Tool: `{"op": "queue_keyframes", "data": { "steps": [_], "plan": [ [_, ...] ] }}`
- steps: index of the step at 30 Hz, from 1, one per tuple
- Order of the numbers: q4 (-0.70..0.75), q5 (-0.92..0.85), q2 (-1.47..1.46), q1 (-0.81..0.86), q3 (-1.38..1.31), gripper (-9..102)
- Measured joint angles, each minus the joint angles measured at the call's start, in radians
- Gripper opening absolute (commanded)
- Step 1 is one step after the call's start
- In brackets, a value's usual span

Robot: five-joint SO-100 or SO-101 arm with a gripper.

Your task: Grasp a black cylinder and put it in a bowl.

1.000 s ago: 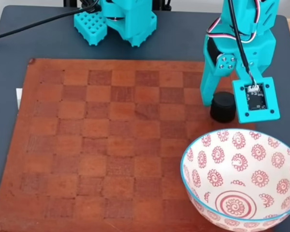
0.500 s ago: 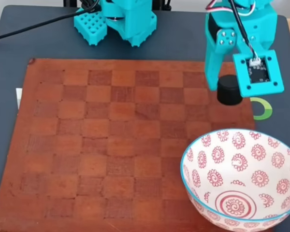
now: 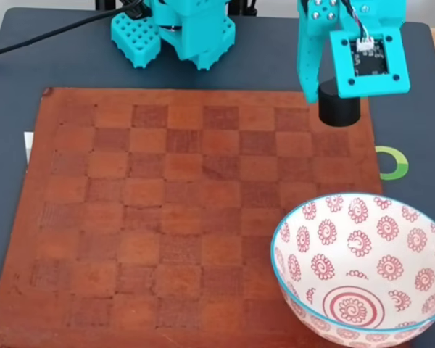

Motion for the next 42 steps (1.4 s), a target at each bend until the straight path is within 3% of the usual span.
{"op": "queue_keyframes", "data": {
  "steps": [22,36,42],
  "plan": [
    [0.002,-0.252,-0.528,0.129,-0.701,15],
    [0.002,-0.285,-0.750,0.147,-0.877,16],
    [0.005,-0.285,-0.753,0.152,-0.879,30]
  ]
}}
